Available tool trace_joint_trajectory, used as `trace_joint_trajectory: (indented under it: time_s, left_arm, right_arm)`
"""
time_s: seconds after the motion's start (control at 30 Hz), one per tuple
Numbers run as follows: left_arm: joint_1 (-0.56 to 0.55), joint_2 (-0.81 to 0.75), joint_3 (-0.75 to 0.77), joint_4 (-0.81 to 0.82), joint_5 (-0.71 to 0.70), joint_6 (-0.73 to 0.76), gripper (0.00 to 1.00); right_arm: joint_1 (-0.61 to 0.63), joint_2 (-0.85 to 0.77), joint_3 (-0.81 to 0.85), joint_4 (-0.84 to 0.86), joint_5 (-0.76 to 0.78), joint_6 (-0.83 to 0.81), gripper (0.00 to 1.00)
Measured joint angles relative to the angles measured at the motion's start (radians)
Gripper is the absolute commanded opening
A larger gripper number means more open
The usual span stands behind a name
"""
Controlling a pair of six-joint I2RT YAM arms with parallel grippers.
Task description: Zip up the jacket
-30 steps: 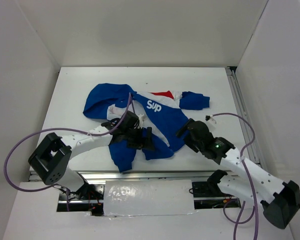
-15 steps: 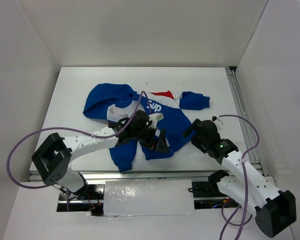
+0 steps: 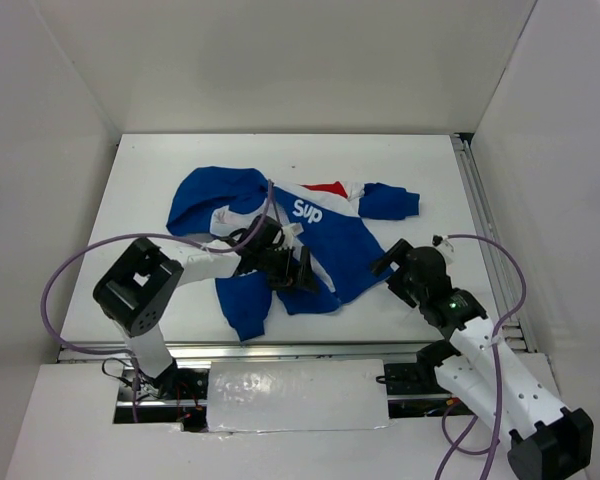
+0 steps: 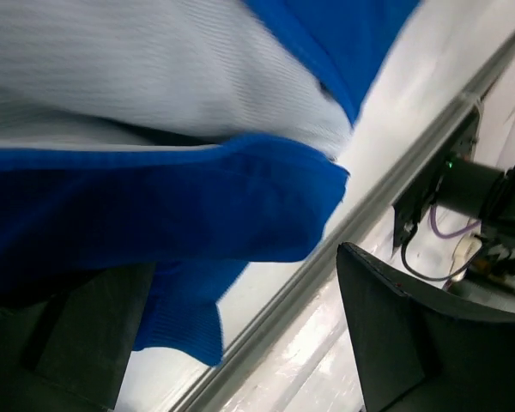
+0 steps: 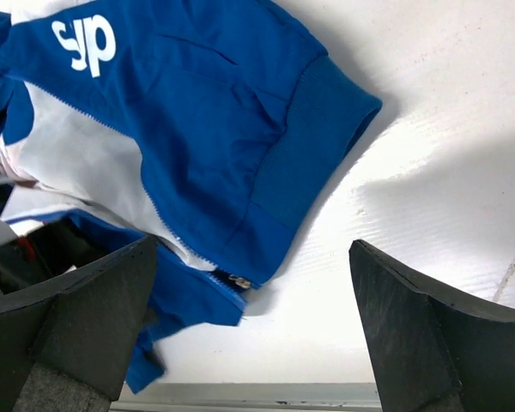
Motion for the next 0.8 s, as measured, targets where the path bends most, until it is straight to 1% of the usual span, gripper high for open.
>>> trace_joint_trajectory:
  time_s: [0.2,0.33,0.47,0.67,0.8]
  left_arm:
    - [0.127,-0.031,-0.043,-0.008,-0.003,0.014,0.99]
    - [0.215,-0.042,-0.05,-0.015,-0.009,0.056,0.99]
    - [0.281,-0.042,-0.045,-0.018,-0.01,0.086,0.99]
    - [0.333,-0.057,-0.035,-0.025,-0.011,0.134,0.99]
    - [0.315,-0.138,-0.035,-0.05,-0.014,0.152,0.99]
  right_arm:
    - [0.025,0.009,-0.002,0.018,-0.006,0.0,1.0]
    - [0.085,0.034,-0.002,0.032,0.014,0.001,1.0]
    - [0.158,0.047,-0.002,0.041,0.042,0.002,1.0]
    - [0.258,0.082,0.005,0.048,0.1,0.006,1.0]
    - [0.316,0.114,0.02,0.053,0.138,0.004,1.0]
